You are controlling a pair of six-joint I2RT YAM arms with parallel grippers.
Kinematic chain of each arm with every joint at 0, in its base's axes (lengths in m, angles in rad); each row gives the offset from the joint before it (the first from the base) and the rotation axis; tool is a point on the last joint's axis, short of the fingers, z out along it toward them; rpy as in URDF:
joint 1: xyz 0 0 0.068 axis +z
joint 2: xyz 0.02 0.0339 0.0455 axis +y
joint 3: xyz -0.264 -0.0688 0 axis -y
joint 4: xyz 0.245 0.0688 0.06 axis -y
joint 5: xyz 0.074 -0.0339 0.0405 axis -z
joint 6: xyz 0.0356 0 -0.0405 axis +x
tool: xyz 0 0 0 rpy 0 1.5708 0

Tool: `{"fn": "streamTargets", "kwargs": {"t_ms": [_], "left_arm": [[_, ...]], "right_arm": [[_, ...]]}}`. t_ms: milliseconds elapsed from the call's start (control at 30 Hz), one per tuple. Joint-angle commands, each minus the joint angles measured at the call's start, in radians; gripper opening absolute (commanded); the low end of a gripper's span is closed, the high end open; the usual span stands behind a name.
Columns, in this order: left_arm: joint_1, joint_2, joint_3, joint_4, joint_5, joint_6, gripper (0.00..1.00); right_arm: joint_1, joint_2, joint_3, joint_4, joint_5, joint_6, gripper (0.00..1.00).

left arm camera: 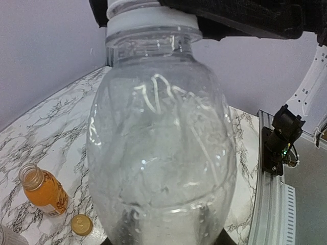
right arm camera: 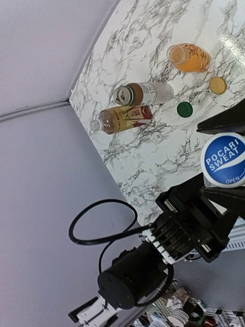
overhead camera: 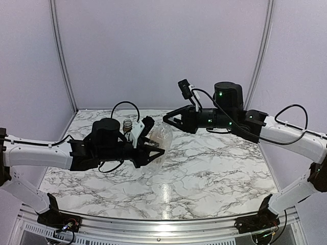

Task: Unscrew the bottle caps
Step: Unscrew the bottle cap from the plastic bottle.

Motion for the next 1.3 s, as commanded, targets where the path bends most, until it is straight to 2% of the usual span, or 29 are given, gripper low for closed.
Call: {"fn": "streamTargets", "kwargs": {"t_ms": [0,100,267,367,467,533,800,900,967,1100,1267], "left_arm": [[0.004,-0.052,-0.014,-0.012,0.198,0.030,0.23],[0.012,-0.066,-0.014,-0.012,0.379,0.040,0.23],[0.035,-0.072,0.001,-0.010,0.664,0.031,0.23],[0.047,-0.069,0.010,-0.009,0.743,0.019,0.23],[0.054,-0.066,0.012,-0.009,0.756,0.013,0.23],[0.059,-0.062,0.009,-0.009,0.744,0.012,0.23],[0.064,-0.023,0.002,-0.011,0.589,0.013,0.24],[0.064,-0.009,0.008,-0.012,0.509,0.010,0.24],[0.064,-0.003,0.011,-0.012,0.462,0.008,0.24],[0.059,0.001,0.018,-0.013,0.369,-0.001,0.24],[0.046,0.004,0.022,-0.014,0.278,-0.005,0.24]], "right_arm": [[-0.057,-0.068,-0.047,0.138,-0.252,-0.157,0.00],[-0.078,-0.074,-0.063,0.144,-0.441,-0.255,0.00],[-0.105,-0.052,-0.049,0.087,-0.726,-0.398,0.11],[-0.118,-0.033,-0.035,0.054,-0.805,-0.429,0.14],[-0.125,-0.018,-0.019,0.024,-0.809,-0.444,0.15],[-0.126,-0.015,-0.012,0.020,-0.793,-0.436,0.20],[-0.127,-0.049,-0.004,0.020,-0.580,-0.329,0.63],[-0.125,-0.066,-0.004,0.037,-0.524,-0.257,0.74],[-0.122,-0.078,-0.003,0.041,-0.477,-0.210,0.80],[-0.111,-0.103,0.002,0.050,-0.361,-0.118,0.83],[-0.082,-0.107,0.041,-0.005,-0.084,0.022,0.84]]}}
